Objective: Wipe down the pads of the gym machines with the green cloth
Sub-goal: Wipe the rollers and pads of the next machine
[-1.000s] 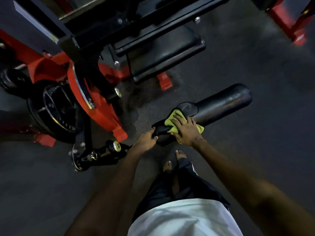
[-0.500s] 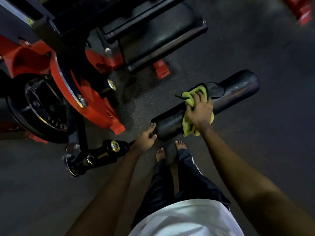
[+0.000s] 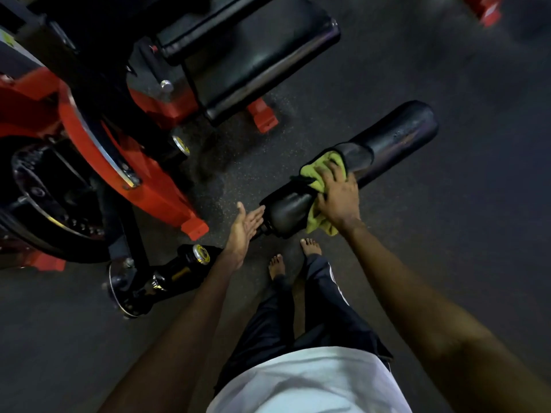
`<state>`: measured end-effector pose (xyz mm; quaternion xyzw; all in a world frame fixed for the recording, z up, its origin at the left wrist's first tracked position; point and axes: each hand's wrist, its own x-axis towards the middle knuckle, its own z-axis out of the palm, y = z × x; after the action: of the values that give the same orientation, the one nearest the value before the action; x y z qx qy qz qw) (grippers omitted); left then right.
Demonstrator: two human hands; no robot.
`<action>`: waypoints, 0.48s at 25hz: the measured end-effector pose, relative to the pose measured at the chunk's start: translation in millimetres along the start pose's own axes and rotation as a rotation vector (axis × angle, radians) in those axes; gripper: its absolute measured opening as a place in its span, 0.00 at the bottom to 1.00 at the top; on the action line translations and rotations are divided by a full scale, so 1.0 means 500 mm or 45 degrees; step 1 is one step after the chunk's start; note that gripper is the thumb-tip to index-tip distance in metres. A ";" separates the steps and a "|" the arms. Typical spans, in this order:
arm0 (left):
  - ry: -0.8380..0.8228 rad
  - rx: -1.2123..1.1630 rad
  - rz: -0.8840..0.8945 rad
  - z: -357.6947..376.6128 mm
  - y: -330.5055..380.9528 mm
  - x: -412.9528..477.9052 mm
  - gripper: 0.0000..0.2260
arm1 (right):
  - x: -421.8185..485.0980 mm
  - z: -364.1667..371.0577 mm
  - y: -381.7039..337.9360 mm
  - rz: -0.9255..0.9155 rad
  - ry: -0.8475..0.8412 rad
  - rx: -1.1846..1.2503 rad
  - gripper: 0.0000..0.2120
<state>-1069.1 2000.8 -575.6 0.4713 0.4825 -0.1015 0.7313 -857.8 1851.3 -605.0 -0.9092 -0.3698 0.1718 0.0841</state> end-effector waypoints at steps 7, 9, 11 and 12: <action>0.065 0.019 0.037 -0.001 -0.004 0.019 0.35 | -0.142 0.096 -0.124 -0.088 -0.104 0.076 0.38; 0.109 0.009 0.074 -0.003 -0.005 0.029 0.35 | -0.176 0.116 -0.127 -0.250 -0.166 0.073 0.42; 0.160 0.060 0.086 -0.001 -0.002 0.037 0.32 | -0.148 0.101 -0.093 -0.316 -0.213 0.043 0.44; 0.191 0.186 0.113 0.001 -0.001 0.044 0.29 | -0.123 0.084 -0.070 -0.262 -0.180 -0.016 0.43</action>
<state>-1057.8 2006.7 -593.5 0.5507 0.5057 -0.0683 0.6606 -937.3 1834.3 -618.5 -0.8526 -0.4673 0.2235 0.0691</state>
